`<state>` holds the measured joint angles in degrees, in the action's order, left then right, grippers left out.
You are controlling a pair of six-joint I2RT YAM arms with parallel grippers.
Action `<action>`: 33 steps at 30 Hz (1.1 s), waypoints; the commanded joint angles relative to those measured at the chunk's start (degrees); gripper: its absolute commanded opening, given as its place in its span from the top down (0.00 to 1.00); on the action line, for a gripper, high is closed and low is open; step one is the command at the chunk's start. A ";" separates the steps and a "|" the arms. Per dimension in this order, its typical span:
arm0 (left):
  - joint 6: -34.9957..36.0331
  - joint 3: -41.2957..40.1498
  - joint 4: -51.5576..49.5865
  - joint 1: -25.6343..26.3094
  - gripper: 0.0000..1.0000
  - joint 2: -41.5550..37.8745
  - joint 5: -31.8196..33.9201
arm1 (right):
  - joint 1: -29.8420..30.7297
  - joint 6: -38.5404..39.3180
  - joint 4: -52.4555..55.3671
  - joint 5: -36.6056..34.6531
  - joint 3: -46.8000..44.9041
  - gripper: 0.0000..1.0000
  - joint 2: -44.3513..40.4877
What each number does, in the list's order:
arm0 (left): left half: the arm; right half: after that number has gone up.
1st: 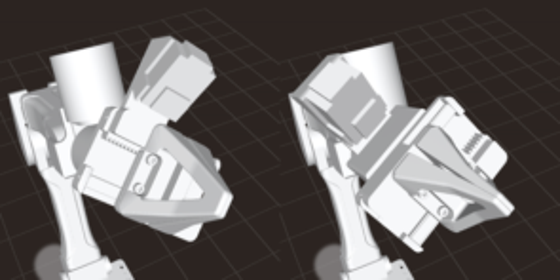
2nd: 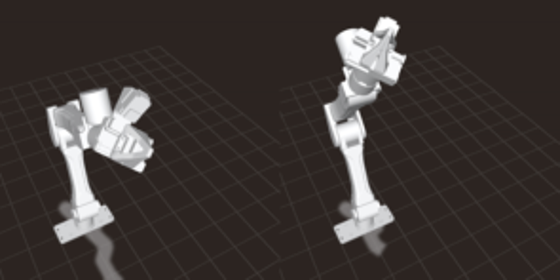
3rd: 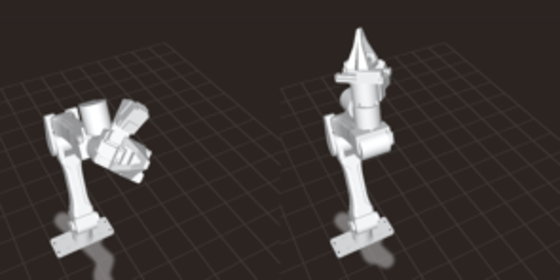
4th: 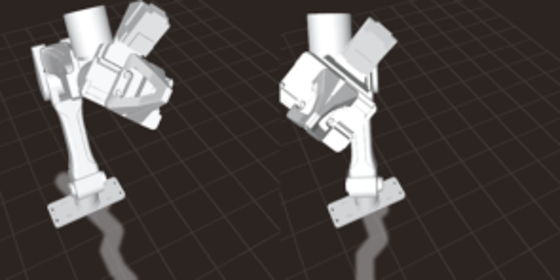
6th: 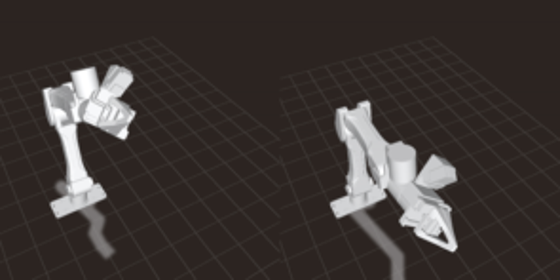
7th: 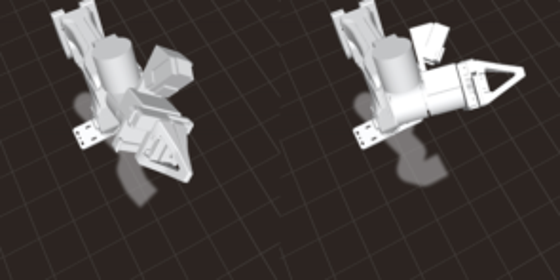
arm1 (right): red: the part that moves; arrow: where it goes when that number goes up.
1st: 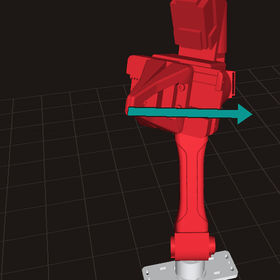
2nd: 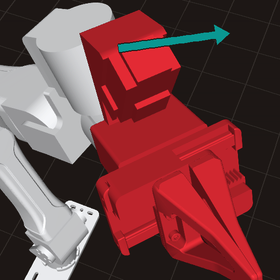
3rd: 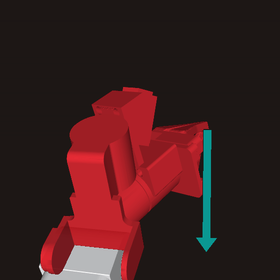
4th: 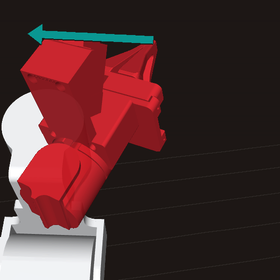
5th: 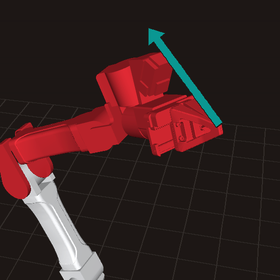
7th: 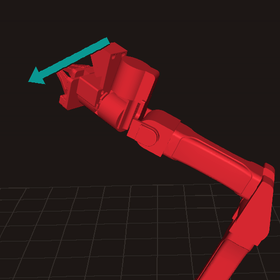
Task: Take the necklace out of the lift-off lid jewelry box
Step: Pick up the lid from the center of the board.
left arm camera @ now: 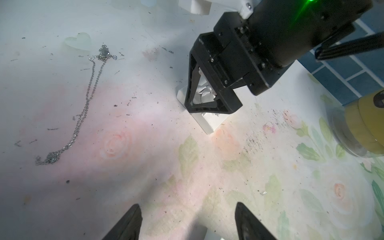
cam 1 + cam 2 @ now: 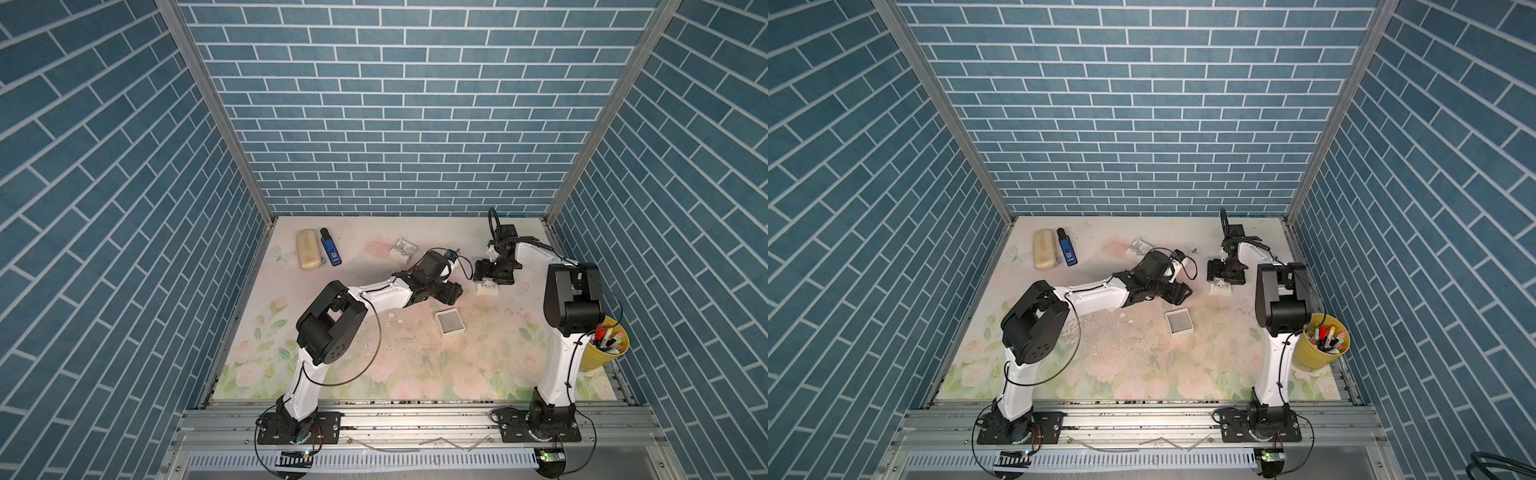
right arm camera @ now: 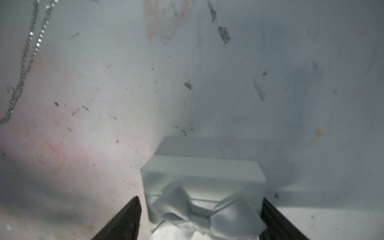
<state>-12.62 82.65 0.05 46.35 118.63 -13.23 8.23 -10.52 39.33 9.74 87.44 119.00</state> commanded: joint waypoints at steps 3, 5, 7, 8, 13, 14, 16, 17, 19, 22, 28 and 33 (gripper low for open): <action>-0.01 -0.06 -0.05 -0.55 0.29 0.14 -0.83 | -0.12 1.65 2.66 1.12 0.88 0.21 0.19; -0.05 -0.51 -0.05 -0.50 0.30 -0.23 -0.83 | -0.07 1.60 2.68 1.28 0.39 0.22 -0.80; -0.23 -1.13 0.19 -0.56 0.30 -0.84 -0.83 | -0.11 1.63 2.77 1.43 -0.25 0.22 -2.01; -0.33 -1.51 0.36 -0.54 0.30 -1.20 -0.83 | -0.10 1.64 2.77 1.56 -0.64 0.22 -2.63; -1.17 -4.31 1.41 -0.66 0.31 -3.24 -0.75 | -0.05 1.49 2.86 2.44 -2.99 0.24 -5.38; -1.42 -4.82 1.56 -0.65 0.31 -3.71 -0.74 | -0.06 1.38 2.86 2.88 -3.51 0.25 -5.96; -1.85 -6.52 1.94 -0.65 0.31 -4.91 -0.57 | 0.17 1.01 2.70 3.85 -4.89 0.26 -7.29; -2.10 -7.36 2.23 -0.65 0.32 -5.42 -0.56 | 0.24 0.83 2.60 4.24 -5.54 0.26 -8.05; -2.74 -9.48 3.12 -0.65 0.32 -6.68 -0.47 | 0.68 0.45 2.34 5.00 -7.15 0.26 -9.66; -3.75 -12.29 3.85 -0.64 0.32 -8.33 -0.31 | 1.51 0.06 2.50 5.85 -8.97 0.27 -11.68; -5.79 -17.90 5.64 -0.64 0.33 -11.70 0.18 | 3.72 -0.99 3.10 8.69 -12.30 0.27 -16.37; -7.58 -21.75 6.47 -0.66 0.34 -14.07 0.22 | 6.90 -1.19 5.64 9.60 -14.19 0.27 -20.97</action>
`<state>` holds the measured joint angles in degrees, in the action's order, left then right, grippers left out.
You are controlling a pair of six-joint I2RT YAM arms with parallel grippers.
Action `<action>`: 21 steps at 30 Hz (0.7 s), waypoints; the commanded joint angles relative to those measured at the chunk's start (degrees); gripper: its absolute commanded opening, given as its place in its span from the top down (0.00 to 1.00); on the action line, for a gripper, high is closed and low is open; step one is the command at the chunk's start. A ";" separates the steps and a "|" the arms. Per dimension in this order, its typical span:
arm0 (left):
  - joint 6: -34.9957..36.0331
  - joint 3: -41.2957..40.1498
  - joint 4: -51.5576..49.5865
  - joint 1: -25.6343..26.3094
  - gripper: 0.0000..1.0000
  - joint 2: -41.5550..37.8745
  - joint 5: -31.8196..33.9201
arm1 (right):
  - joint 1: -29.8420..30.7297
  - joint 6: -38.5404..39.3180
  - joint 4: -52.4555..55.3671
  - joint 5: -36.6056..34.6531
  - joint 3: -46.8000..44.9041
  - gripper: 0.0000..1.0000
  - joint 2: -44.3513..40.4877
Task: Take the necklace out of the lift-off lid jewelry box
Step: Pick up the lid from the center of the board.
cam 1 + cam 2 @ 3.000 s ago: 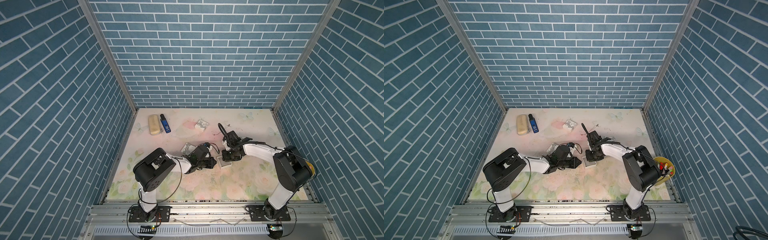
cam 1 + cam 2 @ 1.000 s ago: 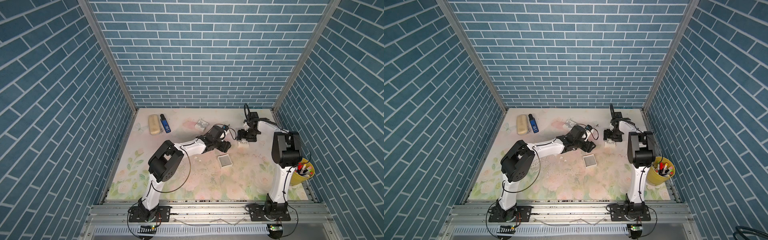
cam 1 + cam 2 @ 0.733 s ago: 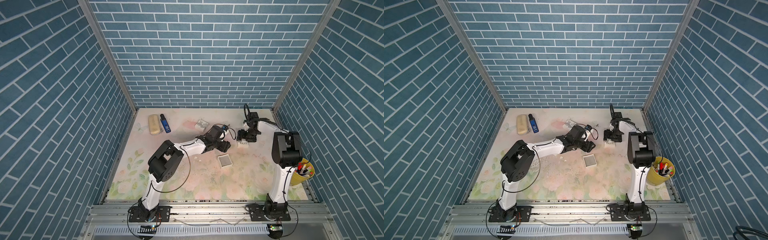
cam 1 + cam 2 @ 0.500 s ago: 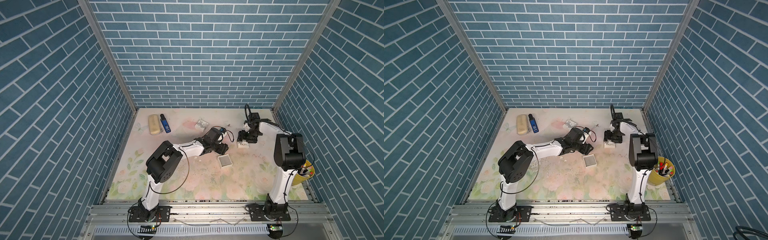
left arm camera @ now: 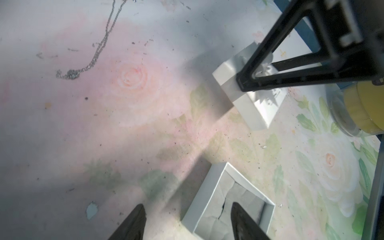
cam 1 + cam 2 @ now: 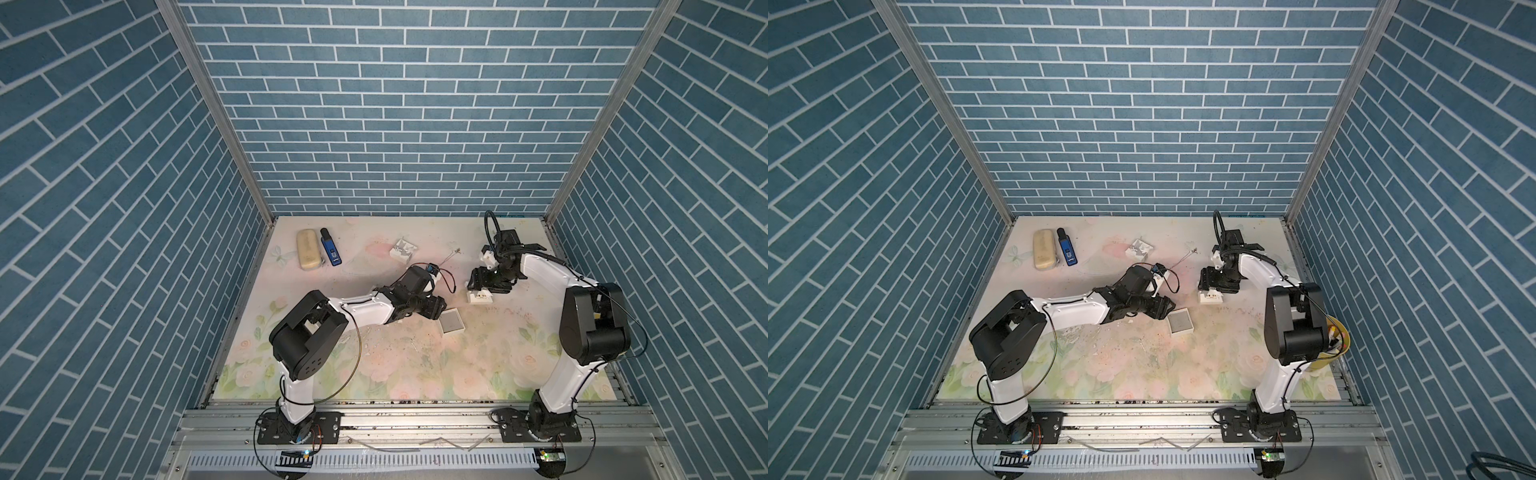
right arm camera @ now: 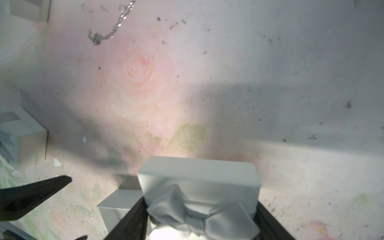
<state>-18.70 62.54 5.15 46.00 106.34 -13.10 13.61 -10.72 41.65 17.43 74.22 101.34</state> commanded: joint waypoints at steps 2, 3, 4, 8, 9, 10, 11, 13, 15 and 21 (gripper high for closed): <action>-2.62 -3.68 2.73 -0.34 0.34 -2.66 0.05 | 3.14 -1.38 3.60 2.29 -2.37 0.27 -5.17; -3.18 -4.64 3.53 -0.32 0.34 -2.94 0.00 | 3.66 -1.71 3.69 2.81 -2.94 0.28 -5.79; -3.77 -5.63 4.29 -0.34 0.34 -3.27 -0.12 | 4.24 -2.13 3.70 3.44 -3.63 0.28 -6.47; -6.34 -9.21 7.69 -0.30 0.36 -4.45 -0.69 | 6.50 -3.90 3.05 4.75 -6.34 0.28 -8.88; -6.89 -9.99 8.53 -0.31 0.36 -4.72 -0.79 | 6.99 -4.23 2.70 5.03 -6.87 0.28 -9.20; -7.69 -10.97 9.57 -0.30 0.37 -4.91 -0.94 | 7.40 -4.46 2.42 5.36 -7.42 0.28 -9.45; -8.44 -11.84 10.52 -0.25 0.38 -4.95 -1.29 | 7.78 -4.57 2.14 5.67 -7.82 0.28 -9.50; -9.77 -13.22 12.37 -0.05 0.40 -5.06 -1.68 | 8.17 -4.49 2.03 5.95 -8.04 0.28 -9.05; -10.76 -14.26 13.46 0.38 0.42 -4.92 -1.90 | 8.32 -4.42 2.03 6.03 -8.03 0.28 -8.60; -13.31 -16.02 16.44 1.55 0.48 -4.10 -2.10 | 8.80 -4.22 1.60 7.16 -8.08 0.28 -7.22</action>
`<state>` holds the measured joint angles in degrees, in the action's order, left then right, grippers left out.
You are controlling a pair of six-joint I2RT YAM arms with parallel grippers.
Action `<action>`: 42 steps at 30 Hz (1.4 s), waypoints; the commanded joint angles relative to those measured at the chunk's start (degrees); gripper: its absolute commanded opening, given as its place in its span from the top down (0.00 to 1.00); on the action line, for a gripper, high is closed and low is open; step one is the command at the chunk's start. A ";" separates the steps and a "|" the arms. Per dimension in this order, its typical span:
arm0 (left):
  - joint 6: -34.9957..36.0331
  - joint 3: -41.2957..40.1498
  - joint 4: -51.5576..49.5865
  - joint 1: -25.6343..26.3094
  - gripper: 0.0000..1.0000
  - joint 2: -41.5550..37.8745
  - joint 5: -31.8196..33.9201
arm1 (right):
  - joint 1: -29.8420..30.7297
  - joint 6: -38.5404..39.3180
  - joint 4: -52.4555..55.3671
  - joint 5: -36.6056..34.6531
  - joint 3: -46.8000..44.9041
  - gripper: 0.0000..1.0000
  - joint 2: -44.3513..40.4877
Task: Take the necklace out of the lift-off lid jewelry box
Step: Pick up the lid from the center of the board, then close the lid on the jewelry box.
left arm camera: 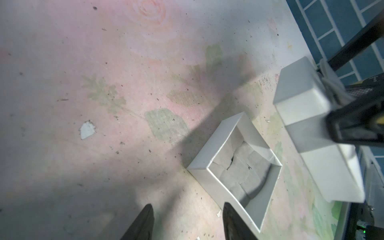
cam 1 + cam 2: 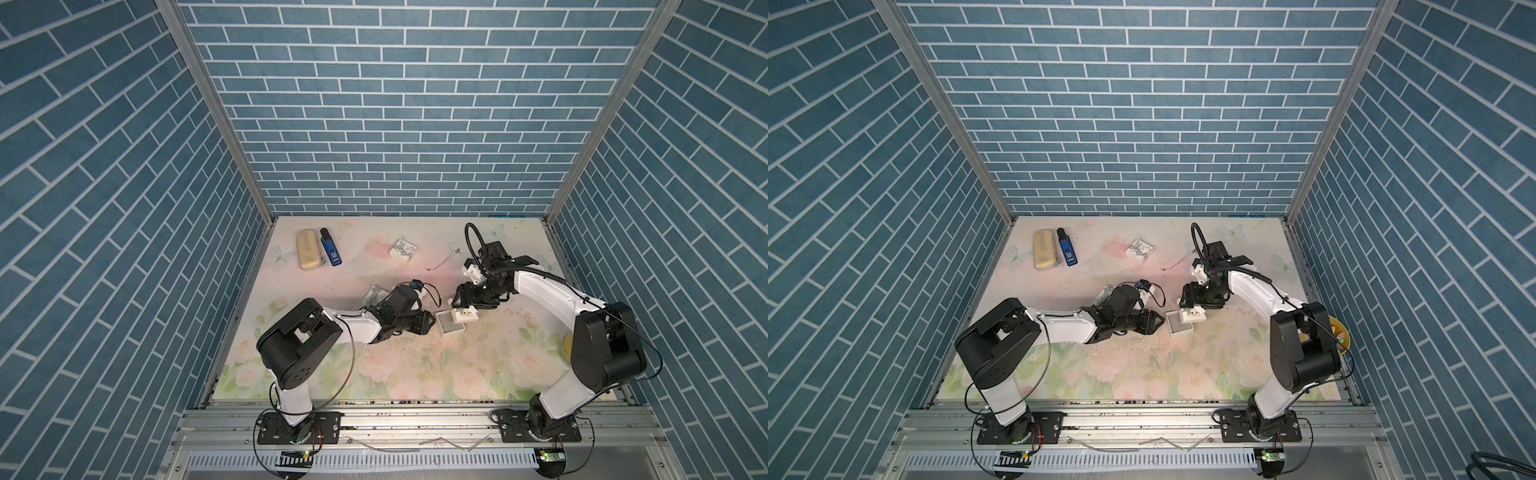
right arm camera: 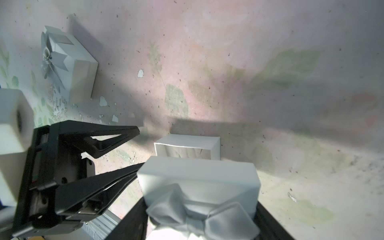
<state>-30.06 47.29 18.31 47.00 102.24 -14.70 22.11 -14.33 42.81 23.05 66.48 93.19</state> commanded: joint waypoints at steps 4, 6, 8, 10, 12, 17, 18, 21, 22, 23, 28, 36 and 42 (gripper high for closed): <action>-3.20 -0.67 4.92 0.85 0.51 1.35 -0.92 | 0.39 -0.53 -0.35 2.57 -0.50 0.28 2.11; -3.45 -0.33 5.07 0.99 0.52 1.90 -1.19 | 0.48 -0.49 -0.60 2.85 -0.54 0.28 2.59; -3.66 -0.21 5.33 1.07 0.53 2.43 -1.35 | 0.48 -0.45 -0.93 3.12 -0.64 0.28 3.14; -3.92 -0.19 5.68 1.07 0.53 2.80 -1.36 | 0.58 -0.61 -1.31 3.57 -0.73 0.28 3.45; -4.14 -0.15 5.94 1.14 0.54 3.12 -1.56 | 0.66 -0.79 -1.79 4.01 -0.86 0.28 3.81; -4.88 -0.34 6.90 1.16 0.54 3.84 -1.80 | 1.15 -1.05 -2.29 4.63 -0.89 0.28 4.81; -5.03 -0.31 7.00 1.12 0.54 3.93 -1.91 | 1.16 -1.06 -2.29 4.70 -0.98 0.28 4.95; -5.29 -0.28 7.34 1.16 0.54 4.29 -1.88 | 1.40 -1.22 -2.43 4.75 -1.27 0.28 5.12; -5.35 -0.35 7.36 1.16 0.54 4.33 -1.91 | 1.49 -1.23 -2.46 4.81 -1.48 0.28 5.00; -5.28 -0.31 7.36 1.17 0.55 4.37 -1.91 | 1.53 -1.32 -2.51 4.81 -1.61 0.28 4.96; -5.39 -0.36 7.36 1.26 0.54 4.46 -1.81 | 1.63 -1.41 -2.73 4.73 -2.47 0.28 4.31; -5.66 -0.47 7.71 1.34 0.54 4.71 -1.90 | 1.62 -1.95 -3.59 4.81 -3.39 0.28 3.80; -6.10 -0.48 8.45 1.64 0.55 5.31 -2.08 | 1.98 -2.63 -4.74 5.58 -3.63 0.28 4.73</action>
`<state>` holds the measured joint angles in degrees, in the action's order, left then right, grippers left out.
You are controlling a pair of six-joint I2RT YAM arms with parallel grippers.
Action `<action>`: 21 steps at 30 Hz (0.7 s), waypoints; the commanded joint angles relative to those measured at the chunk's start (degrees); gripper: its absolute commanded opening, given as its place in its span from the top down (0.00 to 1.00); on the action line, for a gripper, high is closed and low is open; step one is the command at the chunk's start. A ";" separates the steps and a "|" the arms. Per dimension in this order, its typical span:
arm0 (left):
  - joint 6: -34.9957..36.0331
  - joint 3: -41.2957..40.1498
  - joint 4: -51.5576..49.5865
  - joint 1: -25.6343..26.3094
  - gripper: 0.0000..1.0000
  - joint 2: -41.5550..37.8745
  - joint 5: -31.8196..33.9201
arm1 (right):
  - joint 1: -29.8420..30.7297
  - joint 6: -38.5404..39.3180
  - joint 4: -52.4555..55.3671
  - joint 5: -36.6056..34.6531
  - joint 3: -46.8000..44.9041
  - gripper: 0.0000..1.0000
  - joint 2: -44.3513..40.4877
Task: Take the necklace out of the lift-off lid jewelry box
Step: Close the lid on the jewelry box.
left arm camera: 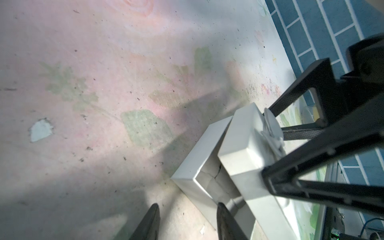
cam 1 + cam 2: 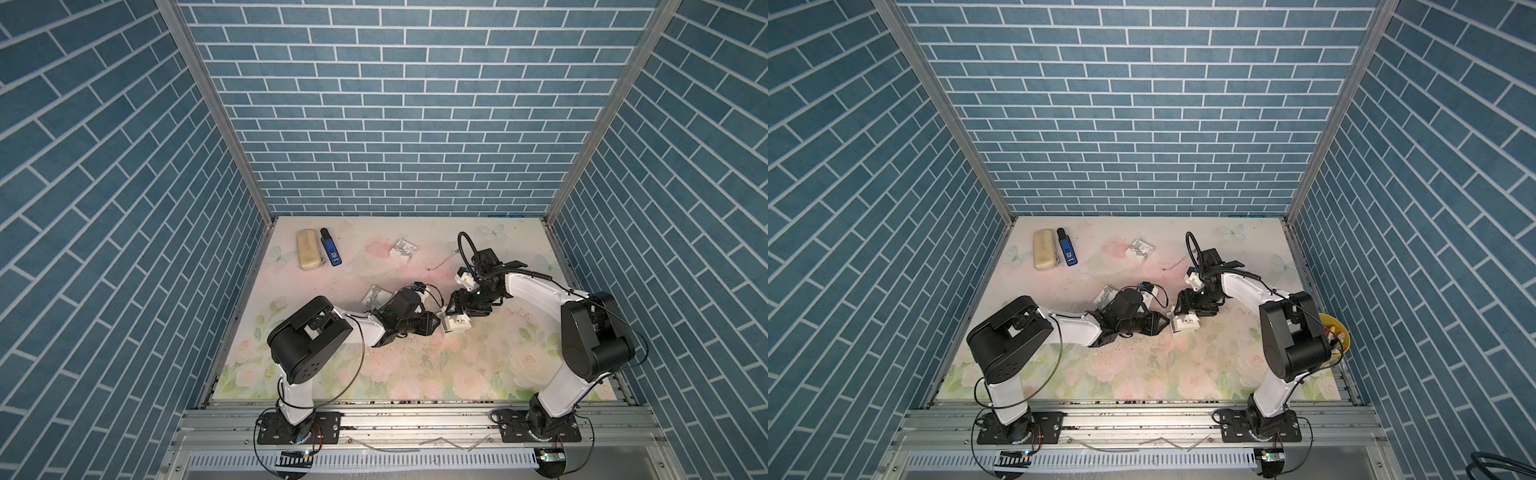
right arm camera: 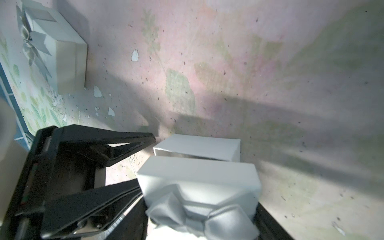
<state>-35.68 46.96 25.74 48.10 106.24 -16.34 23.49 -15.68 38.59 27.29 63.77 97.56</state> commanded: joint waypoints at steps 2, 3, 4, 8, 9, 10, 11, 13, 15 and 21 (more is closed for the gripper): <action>-0.84 -0.07 1.59 0.75 0.57 1.69 -0.66 | 0.85 -1.52 -0.74 1.51 -0.95 0.28 0.58; -1.04 -0.03 1.80 0.86 0.57 1.93 -0.74 | 0.99 -1.63 -0.87 1.62 -0.95 0.28 0.62; -1.22 -0.02 2.11 0.90 0.57 2.14 -0.88 | 1.16 -1.65 -0.93 1.63 -1.01 0.28 0.79; -1.26 0.15 2.48 0.95 0.58 2.49 -0.79 | 1.68 -1.48 -1.04 1.54 -1.09 0.28 1.22; -1.19 0.22 2.39 0.95 0.58 2.53 -0.73 | 1.74 -1.33 -0.93 1.46 -1.18 0.28 1.36; -1.07 0.32 2.24 0.95 0.58 2.57 -0.71 | 1.76 -1.12 -0.84 1.30 -1.19 0.28 1.47; -0.93 0.40 2.06 0.95 0.58 2.49 -0.60 | 1.83 -0.86 -0.65 1.19 -1.19 0.28 1.58; -0.62 0.63 1.60 0.95 0.58 2.47 -0.54 | 1.83 -0.36 -0.14 0.80 -1.08 0.27 1.97; -0.40 0.68 1.25 0.95 0.58 2.35 -0.45 | 1.83 -0.18 0.16 0.57 -0.90 0.27 2.24; 0.24 0.34 0.55 0.86 0.58 2.03 0.04 | 1.83 -0.14 0.13 0.42 -0.37 0.24 2.65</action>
<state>-36.42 46.98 27.33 48.42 107.59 -16.53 24.60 -16.21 37.69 27.20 63.77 99.09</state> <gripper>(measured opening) 0.420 0.757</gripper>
